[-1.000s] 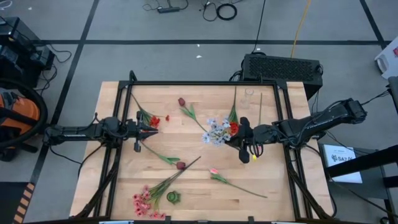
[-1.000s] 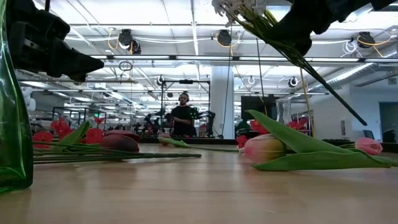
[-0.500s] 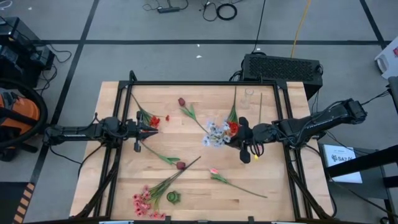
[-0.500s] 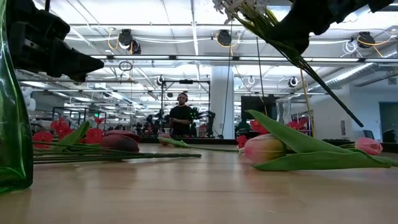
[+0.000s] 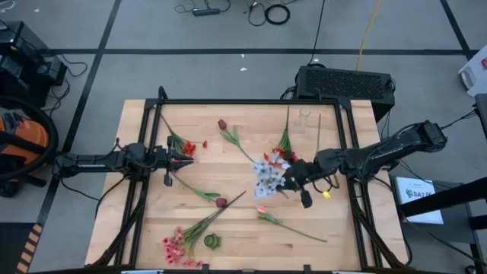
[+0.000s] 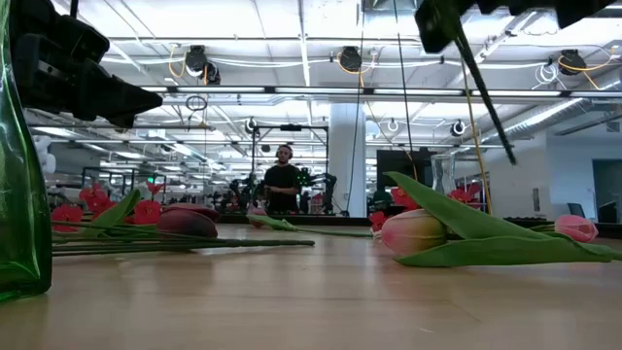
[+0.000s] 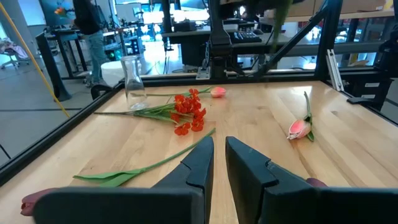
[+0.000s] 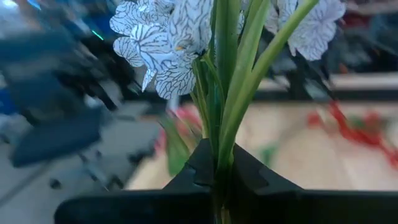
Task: Sort flowers into vase by color
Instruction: Put the white flowers into the green vase
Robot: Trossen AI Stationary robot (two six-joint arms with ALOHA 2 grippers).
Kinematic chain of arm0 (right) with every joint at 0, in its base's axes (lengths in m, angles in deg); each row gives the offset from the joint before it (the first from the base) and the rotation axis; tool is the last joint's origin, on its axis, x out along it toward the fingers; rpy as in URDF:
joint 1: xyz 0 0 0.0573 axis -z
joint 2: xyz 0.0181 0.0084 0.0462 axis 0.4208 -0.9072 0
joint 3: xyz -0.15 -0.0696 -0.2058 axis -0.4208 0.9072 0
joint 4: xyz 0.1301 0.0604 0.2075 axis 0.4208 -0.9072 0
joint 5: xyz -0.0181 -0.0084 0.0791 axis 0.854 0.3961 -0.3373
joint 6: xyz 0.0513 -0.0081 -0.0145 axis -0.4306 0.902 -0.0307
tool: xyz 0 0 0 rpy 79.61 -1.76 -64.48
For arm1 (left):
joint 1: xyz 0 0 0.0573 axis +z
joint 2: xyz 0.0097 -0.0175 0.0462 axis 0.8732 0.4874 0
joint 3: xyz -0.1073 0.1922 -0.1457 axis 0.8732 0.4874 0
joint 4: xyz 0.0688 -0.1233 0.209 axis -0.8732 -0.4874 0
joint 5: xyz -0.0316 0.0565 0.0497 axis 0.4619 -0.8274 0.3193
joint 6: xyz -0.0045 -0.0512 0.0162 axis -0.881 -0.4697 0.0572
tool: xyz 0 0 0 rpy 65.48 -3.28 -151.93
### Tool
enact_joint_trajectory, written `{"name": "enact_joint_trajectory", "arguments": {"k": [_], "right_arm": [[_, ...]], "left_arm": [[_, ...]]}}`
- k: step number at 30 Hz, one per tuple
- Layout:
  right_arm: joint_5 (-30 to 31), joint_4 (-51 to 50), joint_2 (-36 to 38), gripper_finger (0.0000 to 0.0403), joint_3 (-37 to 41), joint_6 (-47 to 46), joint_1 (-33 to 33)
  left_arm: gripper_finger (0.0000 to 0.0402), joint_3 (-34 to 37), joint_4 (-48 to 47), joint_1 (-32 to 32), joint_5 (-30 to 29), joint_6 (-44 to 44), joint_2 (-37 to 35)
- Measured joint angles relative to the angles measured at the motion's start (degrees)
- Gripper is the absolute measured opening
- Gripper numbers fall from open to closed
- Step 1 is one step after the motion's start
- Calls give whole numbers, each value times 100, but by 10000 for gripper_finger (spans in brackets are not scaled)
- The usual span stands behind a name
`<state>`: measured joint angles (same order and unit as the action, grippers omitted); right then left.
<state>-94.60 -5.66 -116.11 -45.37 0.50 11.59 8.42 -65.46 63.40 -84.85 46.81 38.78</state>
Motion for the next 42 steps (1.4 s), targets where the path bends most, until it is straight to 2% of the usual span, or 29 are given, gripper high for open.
{"name": "enact_joint_trajectory", "arguments": {"k": [3, 7, 10, 14, 21, 31, 36, 42], "right_arm": [[-378, 1144, -286, 4, 4, 9, -77], [-589, 2491, -786, 4, 2, 10, -335], [-590, 2980, -1201, 4, -191, 59, -566], [-590, 2971, -1796, 4, -852, 320, -831], [-596, 2977, -2954, 4, -2497, 540, -981], [-1043, 2719, -4547, 4, -4603, 655, -1009], [-1038, 2680, -5145, 4, -5155, 656, -1038], [-796, 2692, -5496, 4, -5411, 666, -951]], "left_arm": [[49, 1, 2, -1, 0, 0, 0], [49, 1, 0, -2, 0, 0, 0], [49, -1, 2, 0, 0, 0, 0], [49, 0, 0, -2, 0, 0, 0], [49, 1, 0, 0, 0, 0, 0], [49, 1, 0, 0, 0, 0, 0], [49, 1, 2, 0, 0, 0, 0], [49, -1, 2, 0, 0, 0, 0]]}}
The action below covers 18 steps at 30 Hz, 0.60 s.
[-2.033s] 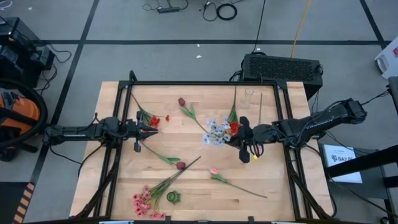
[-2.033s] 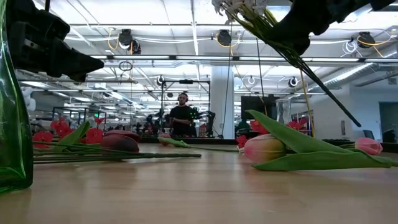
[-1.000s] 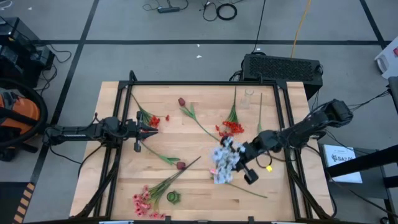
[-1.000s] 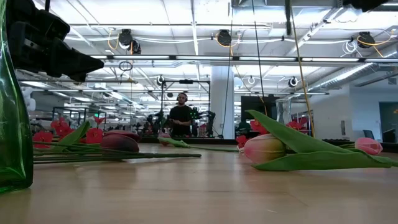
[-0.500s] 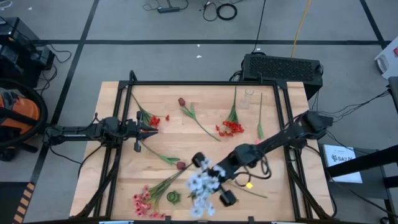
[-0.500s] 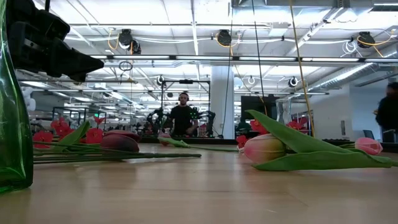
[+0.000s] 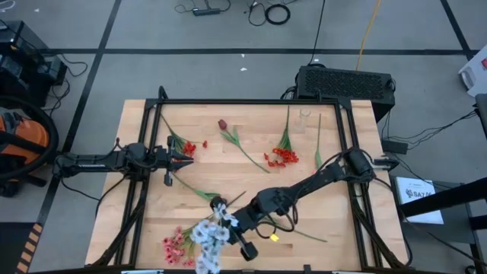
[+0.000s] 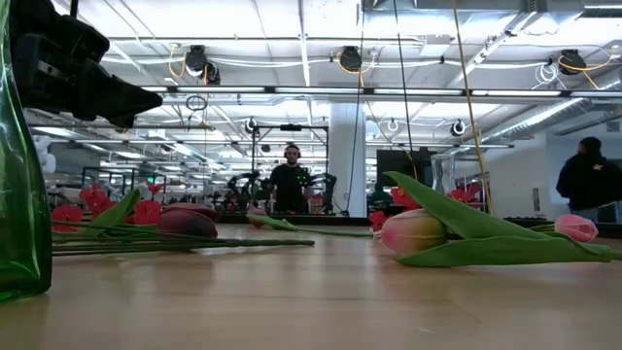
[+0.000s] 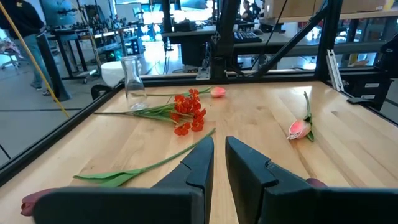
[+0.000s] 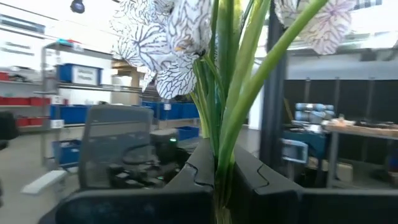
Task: Sort flowers into vase by color
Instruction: Put the white flowers into the green vase
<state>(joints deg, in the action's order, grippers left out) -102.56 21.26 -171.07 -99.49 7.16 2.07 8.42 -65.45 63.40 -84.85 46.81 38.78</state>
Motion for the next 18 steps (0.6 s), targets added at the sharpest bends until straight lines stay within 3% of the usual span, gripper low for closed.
{"name": "enact_joint_trajectory", "arguments": {"k": [18], "right_arm": [[234, -755, -227, 4, -73, 148, 254]], "left_arm": [[49, 0, -2, 0, 0, 0, 0]]}}
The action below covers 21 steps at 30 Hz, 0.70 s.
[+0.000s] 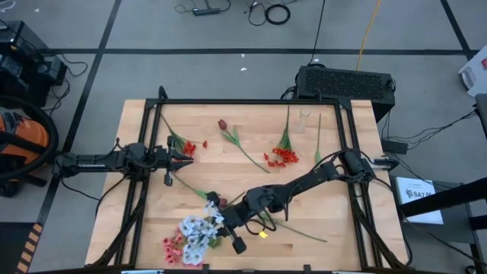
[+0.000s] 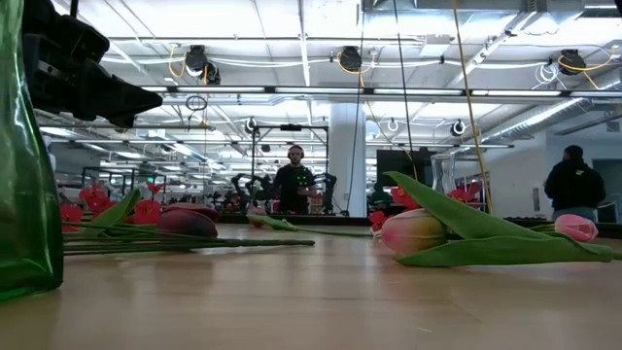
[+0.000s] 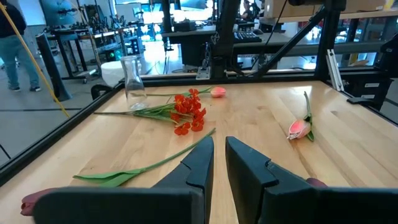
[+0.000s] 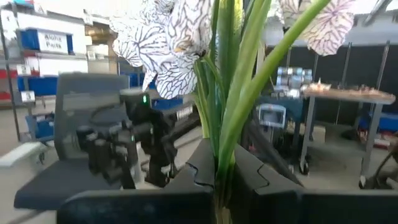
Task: Sort flowers into vase by color
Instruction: Put the white flowers into the green vase
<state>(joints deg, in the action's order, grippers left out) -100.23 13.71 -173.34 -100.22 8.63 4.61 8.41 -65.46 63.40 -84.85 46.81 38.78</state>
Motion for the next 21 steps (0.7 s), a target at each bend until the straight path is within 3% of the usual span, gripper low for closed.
{"name": "enact_joint_trajectory", "arguments": {"k": [17, 21], "right_arm": [[1, 94, -699, 5, 2, -210, -2], [2, 109, -800, 21, 2, -444, -2]], "left_arm": [[49, 1, 2, -1, 0, 0, 0], [49, 0, 2, 0, 0, 0, 0]]}}
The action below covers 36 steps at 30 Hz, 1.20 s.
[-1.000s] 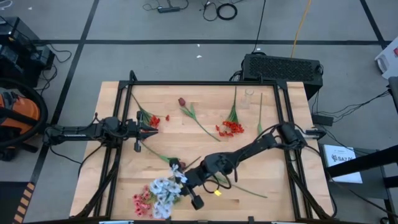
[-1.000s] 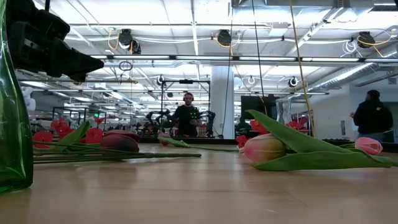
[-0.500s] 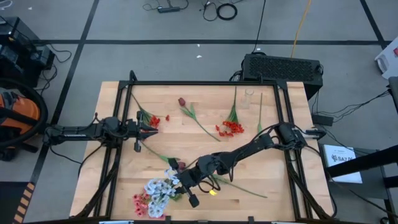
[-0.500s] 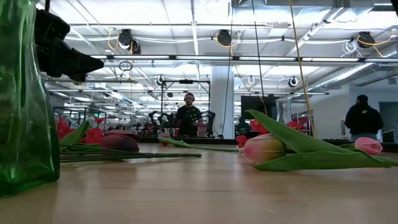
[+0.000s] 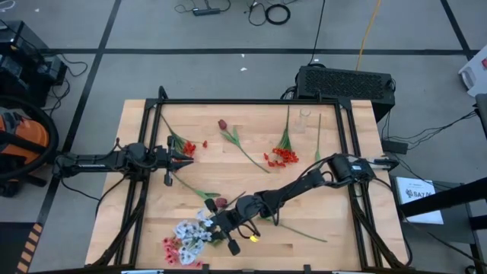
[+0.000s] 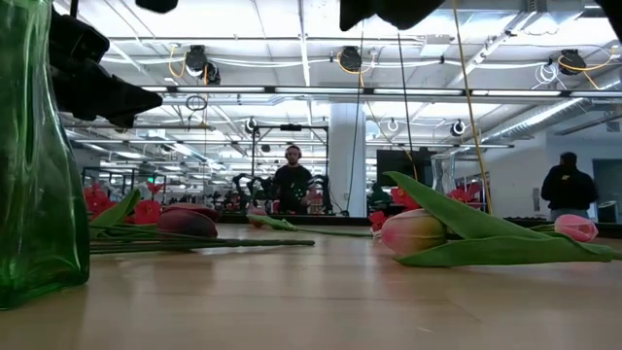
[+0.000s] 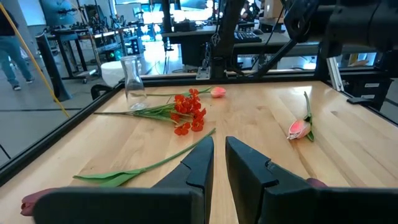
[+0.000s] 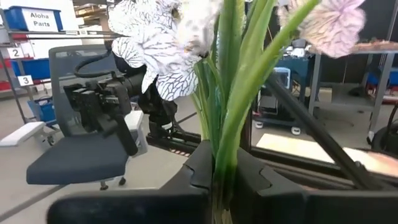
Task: Sort flowers into vase by color
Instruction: Put the white flowers into the green vase
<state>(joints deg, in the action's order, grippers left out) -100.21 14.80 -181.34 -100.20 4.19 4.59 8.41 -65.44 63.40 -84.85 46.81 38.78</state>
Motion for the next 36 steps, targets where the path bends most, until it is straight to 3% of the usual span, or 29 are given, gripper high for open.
{"name": "enact_joint_trajectory", "arguments": {"k": [14, 22, 36], "right_arm": [[0, -196, -15, 83, 0, -65, 0], [0, -258, 6, 141, 0, -66, 0], [2, -2111, 636, 226, 0, 568, 44]], "left_arm": [[49, 1, 0, 0, 0, 0, 0], [49, 1, 0, -1, 0, 0, 0], [49, 2, 0, 0, 0, 0, 0]]}}
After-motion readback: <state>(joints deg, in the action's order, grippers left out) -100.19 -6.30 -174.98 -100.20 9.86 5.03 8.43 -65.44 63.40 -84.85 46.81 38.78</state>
